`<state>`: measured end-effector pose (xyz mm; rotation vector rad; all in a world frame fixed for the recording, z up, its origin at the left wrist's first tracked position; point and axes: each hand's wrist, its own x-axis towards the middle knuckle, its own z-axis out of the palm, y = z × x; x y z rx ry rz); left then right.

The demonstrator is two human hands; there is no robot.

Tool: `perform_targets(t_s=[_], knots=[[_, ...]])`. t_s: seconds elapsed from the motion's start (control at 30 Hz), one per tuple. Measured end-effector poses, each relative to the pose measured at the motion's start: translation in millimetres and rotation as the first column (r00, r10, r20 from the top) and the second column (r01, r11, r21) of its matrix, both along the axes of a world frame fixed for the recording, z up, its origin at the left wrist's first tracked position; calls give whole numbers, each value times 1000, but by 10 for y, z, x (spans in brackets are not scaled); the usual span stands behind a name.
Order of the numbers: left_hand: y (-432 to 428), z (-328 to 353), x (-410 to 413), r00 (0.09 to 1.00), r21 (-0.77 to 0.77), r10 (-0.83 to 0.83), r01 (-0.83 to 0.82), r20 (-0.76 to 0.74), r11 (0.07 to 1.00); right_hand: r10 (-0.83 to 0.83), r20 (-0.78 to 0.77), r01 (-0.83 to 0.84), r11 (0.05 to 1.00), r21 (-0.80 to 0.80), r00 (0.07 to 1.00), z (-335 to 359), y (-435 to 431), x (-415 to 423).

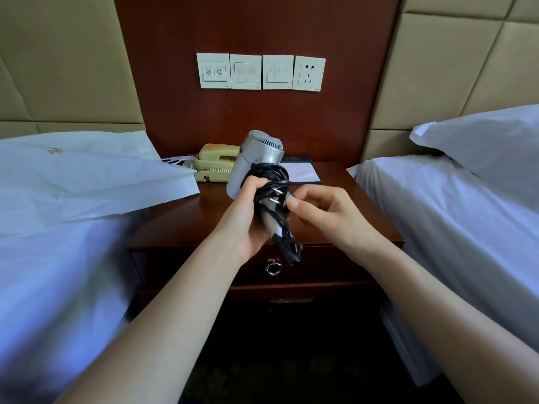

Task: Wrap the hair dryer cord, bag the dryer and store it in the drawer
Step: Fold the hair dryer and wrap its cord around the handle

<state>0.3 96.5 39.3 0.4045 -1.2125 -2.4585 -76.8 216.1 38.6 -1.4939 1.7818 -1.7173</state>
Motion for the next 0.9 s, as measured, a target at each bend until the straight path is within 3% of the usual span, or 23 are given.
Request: perform_targets(t_s=[0.2, 0.4, 0.63, 0.9], knots=[[20, -23, -11, 997, -128, -22, 32, 80, 991, -11, 40, 6, 990, 139, 999, 79, 21, -2], [-2, 16, 20, 978, -135, -102, 127, 182, 983, -29, 70, 4, 946, 325, 997, 114, 41, 19], [-20, -30, -62, 982, -189, -15, 52, 191, 981, -148, 64, 123, 948, 293, 987, 77, -25, 36], [100, -62, -150, 995, -23, 80, -79, 62, 997, -365, -22, 363, 917, 165, 931, 34, -49, -28]])
